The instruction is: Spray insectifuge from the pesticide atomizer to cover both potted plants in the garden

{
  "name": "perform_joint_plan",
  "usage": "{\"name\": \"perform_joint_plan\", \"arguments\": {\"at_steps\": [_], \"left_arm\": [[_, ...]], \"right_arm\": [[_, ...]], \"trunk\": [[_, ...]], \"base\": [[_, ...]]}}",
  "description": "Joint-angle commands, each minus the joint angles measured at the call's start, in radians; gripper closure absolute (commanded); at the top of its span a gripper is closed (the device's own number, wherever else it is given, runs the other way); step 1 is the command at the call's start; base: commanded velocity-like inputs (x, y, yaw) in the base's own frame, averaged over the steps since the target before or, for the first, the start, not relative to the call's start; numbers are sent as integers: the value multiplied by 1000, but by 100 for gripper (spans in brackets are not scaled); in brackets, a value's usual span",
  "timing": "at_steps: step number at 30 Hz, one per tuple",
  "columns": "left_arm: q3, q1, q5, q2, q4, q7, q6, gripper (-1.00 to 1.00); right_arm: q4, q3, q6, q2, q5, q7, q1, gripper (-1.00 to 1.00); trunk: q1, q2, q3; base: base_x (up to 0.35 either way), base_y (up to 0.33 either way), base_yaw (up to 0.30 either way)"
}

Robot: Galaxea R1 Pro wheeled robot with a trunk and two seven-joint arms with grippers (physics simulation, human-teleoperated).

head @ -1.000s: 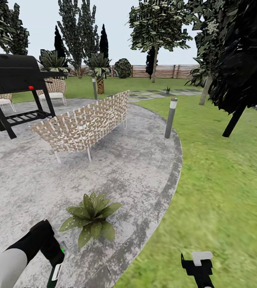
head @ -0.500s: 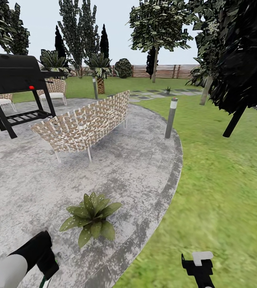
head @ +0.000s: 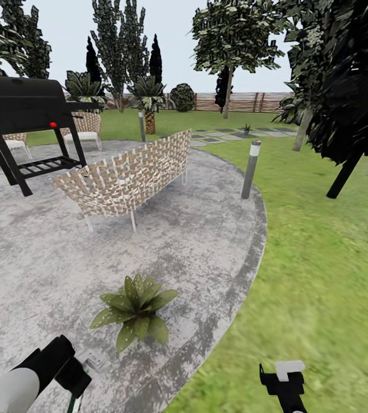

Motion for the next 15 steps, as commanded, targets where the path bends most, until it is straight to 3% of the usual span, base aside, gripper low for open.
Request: {"name": "perform_joint_plan", "arguments": {"at_steps": [1,6,8,12,15], "left_arm": [[2,0,0,0,-3,-5,4,100],[16,0,1,3,-3,-6,-4,100],[19,0,1,3,-3,-5,-49,100],[84,0,-1,2,-3,-5,-80,100],[94,0,-2,1,-3,-5,-82,100]], "right_arm": [[2,-5,-3,0,11,-6,-1,-100],[2,-5,-3,0,11,-6,-1,-100],[2,-5,-3,0,11,-6,-1,-100],[2,-5,-3,0,11,-6,-1,-100],[2,-5,-3,0,11,-6,-1,-100]], "trunk": [[0,0,-1],[0,0,-3],[0,0,-3],[0,0,-3],[0,0,-3]], "base": [[0,-63,250],[0,-227,159],[0,-267,19],[0,-270,4],[-2,-271,73]]}}
